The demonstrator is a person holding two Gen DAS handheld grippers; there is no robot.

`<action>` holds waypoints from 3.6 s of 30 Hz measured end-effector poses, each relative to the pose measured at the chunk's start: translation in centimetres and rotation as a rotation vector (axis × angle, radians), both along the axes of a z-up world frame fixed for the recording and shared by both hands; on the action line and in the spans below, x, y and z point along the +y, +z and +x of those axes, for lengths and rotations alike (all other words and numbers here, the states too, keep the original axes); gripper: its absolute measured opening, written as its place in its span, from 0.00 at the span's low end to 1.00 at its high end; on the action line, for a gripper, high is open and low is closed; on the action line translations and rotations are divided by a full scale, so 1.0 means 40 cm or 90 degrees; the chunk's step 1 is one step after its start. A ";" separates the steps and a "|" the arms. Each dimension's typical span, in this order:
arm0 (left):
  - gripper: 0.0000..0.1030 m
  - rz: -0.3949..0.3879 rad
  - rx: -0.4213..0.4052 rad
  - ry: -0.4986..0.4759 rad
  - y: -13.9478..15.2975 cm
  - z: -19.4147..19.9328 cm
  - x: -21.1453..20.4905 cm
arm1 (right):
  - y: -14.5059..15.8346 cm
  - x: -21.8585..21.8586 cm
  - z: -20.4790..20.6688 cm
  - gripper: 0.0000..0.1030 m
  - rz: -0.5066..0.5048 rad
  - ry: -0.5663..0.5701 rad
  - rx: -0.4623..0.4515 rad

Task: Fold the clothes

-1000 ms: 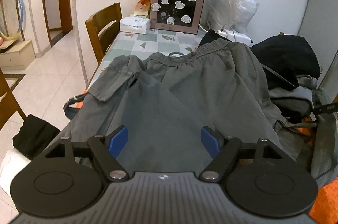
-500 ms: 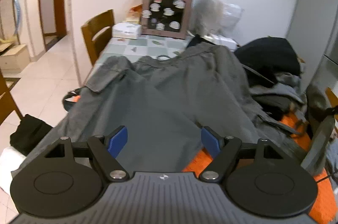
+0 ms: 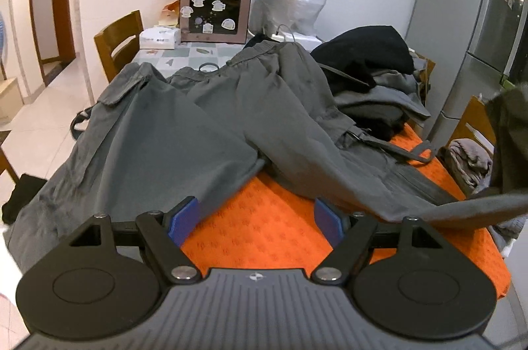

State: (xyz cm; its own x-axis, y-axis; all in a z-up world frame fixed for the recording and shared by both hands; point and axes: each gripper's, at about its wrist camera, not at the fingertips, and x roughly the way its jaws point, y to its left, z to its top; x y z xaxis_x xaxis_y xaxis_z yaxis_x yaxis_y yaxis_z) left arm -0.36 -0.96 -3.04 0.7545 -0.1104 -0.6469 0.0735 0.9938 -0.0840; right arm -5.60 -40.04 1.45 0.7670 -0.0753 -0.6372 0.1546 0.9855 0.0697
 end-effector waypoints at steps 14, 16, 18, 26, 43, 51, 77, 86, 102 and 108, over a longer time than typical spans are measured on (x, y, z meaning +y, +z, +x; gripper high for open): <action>0.80 0.049 -0.006 0.034 0.013 -0.401 -0.154 | -0.225 0.114 -0.357 0.04 0.049 0.273 0.081; 0.80 0.055 0.005 0.039 0.005 -0.454 -0.171 | -0.243 0.125 -0.390 0.06 0.045 0.314 0.103; 0.80 0.053 0.016 0.045 0.000 -0.498 -0.184 | -0.234 0.113 -0.414 0.06 0.044 0.326 0.108; 0.80 0.019 0.045 0.057 -0.009 -0.545 -0.194 | -0.175 0.012 -0.406 0.22 0.037 0.310 0.092; 0.81 -0.001 0.034 0.059 -0.008 -0.414 -0.243 | -0.158 -0.161 -0.026 0.71 -0.019 0.326 0.044; 0.81 -0.018 0.056 0.188 -0.014 -0.412 -0.355 | -0.267 -0.207 0.201 0.75 -0.021 0.461 0.108; 0.81 -0.017 -0.010 0.311 0.073 -0.638 -0.620 | -0.084 -0.443 -0.147 0.04 0.078 0.796 0.028; 0.81 -0.032 0.023 0.269 -0.002 -0.745 -0.676 | -0.195 -0.520 -0.311 0.20 -0.062 0.767 0.139; 0.81 -0.015 0.015 0.327 -0.085 -0.786 -0.819 | -0.148 -0.435 -0.086 0.35 -0.106 0.853 0.107; 0.81 -0.019 0.012 0.421 -0.141 -0.747 -0.895 | -0.174 -0.353 0.053 0.35 -0.128 1.016 0.104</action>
